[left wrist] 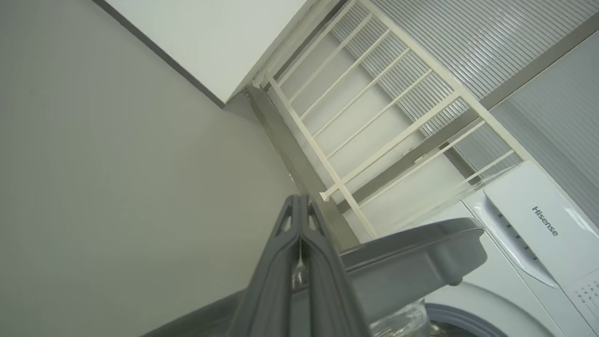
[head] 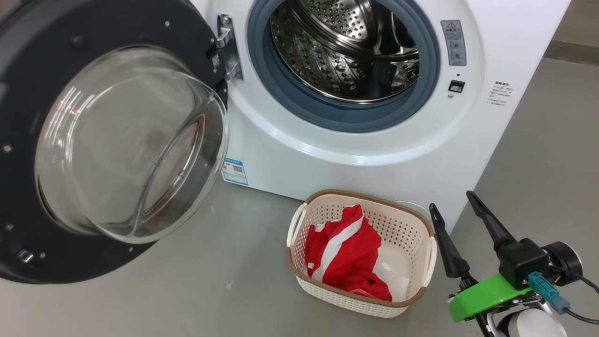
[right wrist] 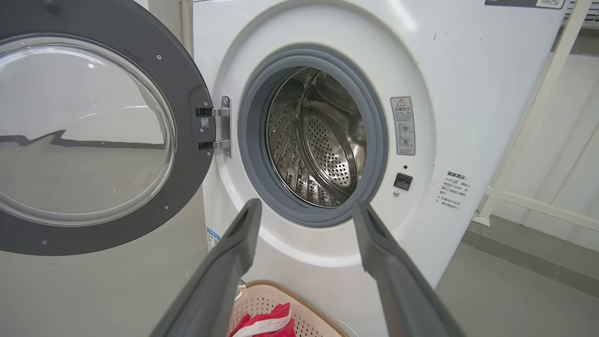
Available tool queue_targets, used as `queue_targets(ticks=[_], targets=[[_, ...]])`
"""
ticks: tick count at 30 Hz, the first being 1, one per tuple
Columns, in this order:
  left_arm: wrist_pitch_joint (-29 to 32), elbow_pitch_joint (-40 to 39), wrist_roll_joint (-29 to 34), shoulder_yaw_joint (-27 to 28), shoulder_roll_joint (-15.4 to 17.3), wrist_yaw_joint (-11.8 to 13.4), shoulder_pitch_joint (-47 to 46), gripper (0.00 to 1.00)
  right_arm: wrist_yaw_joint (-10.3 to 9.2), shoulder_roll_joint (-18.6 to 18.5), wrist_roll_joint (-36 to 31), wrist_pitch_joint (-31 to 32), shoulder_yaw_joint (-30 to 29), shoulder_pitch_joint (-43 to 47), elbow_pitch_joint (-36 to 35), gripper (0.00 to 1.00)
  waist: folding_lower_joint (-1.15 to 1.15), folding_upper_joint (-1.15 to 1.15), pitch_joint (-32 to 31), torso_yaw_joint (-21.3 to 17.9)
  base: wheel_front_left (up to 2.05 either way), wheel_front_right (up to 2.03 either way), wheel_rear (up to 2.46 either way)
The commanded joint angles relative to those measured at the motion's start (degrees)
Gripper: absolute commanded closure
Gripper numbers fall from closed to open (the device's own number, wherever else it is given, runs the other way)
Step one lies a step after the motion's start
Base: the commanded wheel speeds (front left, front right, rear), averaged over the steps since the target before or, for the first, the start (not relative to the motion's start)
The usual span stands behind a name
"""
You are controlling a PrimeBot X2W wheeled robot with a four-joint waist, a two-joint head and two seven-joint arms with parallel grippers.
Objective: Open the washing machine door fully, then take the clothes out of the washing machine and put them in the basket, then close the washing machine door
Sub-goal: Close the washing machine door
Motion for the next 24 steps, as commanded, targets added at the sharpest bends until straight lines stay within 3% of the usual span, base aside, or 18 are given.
queue_targets(ticks=[1, 7, 10, 17, 24], targets=[[2.5, 0.5, -1.6, 1.7, 4.1, -0.8, -2.4, 1.00, 0.35, -0.2, -0.4, 0.1, 1.5, -0.3, -1.8, 0.00, 0.00, 0.00, -0.1, -0.2, 0.00, 0.00, 0.00], [10.0, 9.3, -5.8, 2.5, 7.2, -4.0, -5.0, 1.00, 0.35, -0.2, -1.1, 1.0, 2.1, 0.2, -2.3, 0.00, 0.00, 0.00, 0.3, -1.5, 0.00, 0.00, 0.00], [13.3, 11.3, -8.5, 3.0, 7.5, -7.0, -5.9, 1.00, 0.35, -0.2, -1.3, 1.2, 2.2, 0.3, -2.5, 0.00, 0.00, 0.00, 0.5, -2.0, 0.00, 0.00, 0.00], [17.5, 14.3, -9.9, 2.4, 9.0, -10.5, -4.9, 1.00, 0.35, -0.2, -1.6, 1.3, 2.6, 0.8, -2.8, 0.00, 0.00, 0.00, 0.4, -2.6, 0.00, 0.00, 0.00], [21.3, 15.0, -12.1, 2.5, 7.7, -11.5, -3.8, 1.00, 0.35, -0.2, -1.3, 0.8, 2.3, 1.2, -3.0, 0.00, 0.00, 0.00, 0.7, -2.2, 0.00, 0.00, 0.00]])
